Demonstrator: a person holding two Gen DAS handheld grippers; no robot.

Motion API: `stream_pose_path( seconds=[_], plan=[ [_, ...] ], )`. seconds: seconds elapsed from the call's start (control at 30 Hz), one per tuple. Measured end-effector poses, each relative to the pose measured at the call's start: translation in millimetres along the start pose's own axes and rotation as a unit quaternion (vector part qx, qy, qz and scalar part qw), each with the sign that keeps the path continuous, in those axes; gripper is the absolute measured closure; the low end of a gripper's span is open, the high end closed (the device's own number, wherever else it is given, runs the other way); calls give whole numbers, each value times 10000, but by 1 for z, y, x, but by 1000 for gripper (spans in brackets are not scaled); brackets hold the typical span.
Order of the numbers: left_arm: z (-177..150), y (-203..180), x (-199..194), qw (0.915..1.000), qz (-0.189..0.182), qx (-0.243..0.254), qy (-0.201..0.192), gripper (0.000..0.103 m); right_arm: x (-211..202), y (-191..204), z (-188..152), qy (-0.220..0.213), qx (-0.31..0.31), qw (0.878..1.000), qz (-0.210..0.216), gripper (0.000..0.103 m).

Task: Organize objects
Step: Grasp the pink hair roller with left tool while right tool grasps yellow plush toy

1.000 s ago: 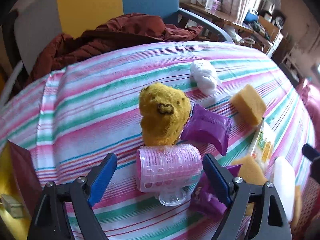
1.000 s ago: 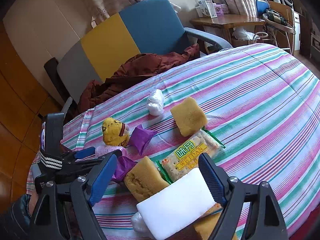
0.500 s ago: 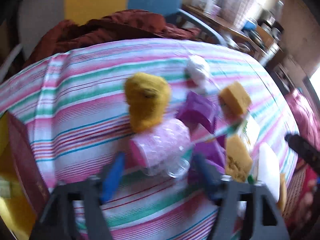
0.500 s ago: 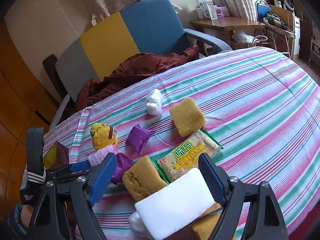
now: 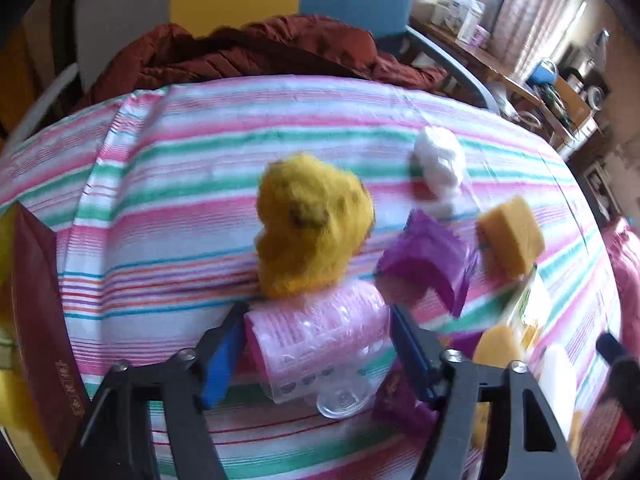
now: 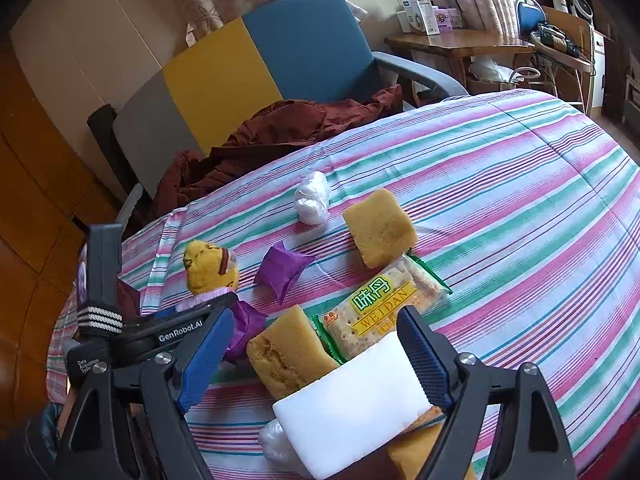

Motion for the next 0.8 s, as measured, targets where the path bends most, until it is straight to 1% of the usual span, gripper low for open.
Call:
stream_pose_path(
  seconds=[0.07, 0.13, 0.2, 0.23, 0.3, 0.37, 0.4, 0.43, 0.47, 0.5, 0.53, 0.57, 0.6, 0.63, 0.67, 0.73, 0.8],
  plan=[
    [-6, 6, -4, 9999, -45, 106, -55, 33, -1, 5, 1, 21, -138, 9999, -63, 18],
    [-11, 11, -5, 9997, -181, 128, -43, 33, 0, 14, 5, 102, -363, 9993, 40, 18],
    [-19, 17, -9, 9995, -228, 191, -75, 33, 2, 25, 11, 177, -564, 9982, 115, 18],
    [-23, 18, -11, 9994, -250, 216, -97, 33, 5, 32, 17, 241, -673, 9972, 220, 18],
    [-33, 19, -18, 9990, -308, 282, -176, 33, 11, 47, 31, 395, -886, 9937, 566, 18],
    [-41, 17, -25, 9983, -372, 350, -272, 33, 24, 65, 47, 657, -1137, 9863, 997, 18],
    [-46, 15, -29, 9978, -371, 427, -357, 33, 34, 74, 53, 871, -1250, 9808, 1221, 18],
    [-46, 13, -30, 9975, -350, 479, -396, 33, 45, 84, 58, 1117, -1362, 9739, 1434, 21],
    [-49, 12, -32, 9971, -326, 528, -431, 33, 58, 94, 62, 1332, -1476, 9676, 1554, 22],
    [-52, 14, -31, 9973, -361, 482, -419, 33, 69, 102, 63, 1560, -1600, 9607, 1647, 22],
    [-52, 19, -28, 9978, -490, 305, -331, 33, 80, 109, 65, 1842, -1704, 9506, 1827, 24],
    [-53, 25, -24, 9980, -576, 116, -228, 33, 91, 116, 65, 2028, -1820, 9432, 1899, 25],
    [-55, 30, -23, 9981, -571, 37, -242, 33, 98, 120, 65, 2155, -1898, 9378, 1952, 25],
    [-56, 32, -24, 9975, -634, 6, -314, 33, 105, 124, 65, 2291, -1964, 9297, 2113, 25],
    [-58, 33, -26, 9970, -671, -26, -382, 33, 112, 125, 66, 2412, -1974, 9245, 2197, 26],
    [-61, 30, -33, 9952, -817, -32, -540, 33, 121, 126, 64, 2516, -2039, 9206, 2183, 27],
    [-63, 24, -39, 9934, -887, 69, -718, 33, 125, 121, 63, 2569, -2007, 9176, 2277, 28]
  ],
)
Point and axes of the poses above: each gripper's, at about its wrist camera, not at the fingertips, and x roughly the way its jaws point, y to its left, z to its top, the point moved 1 cm from there along x, roughly the way its jaws point, and after that the axes turned 11 degrees about y, right-handed, at the moved point
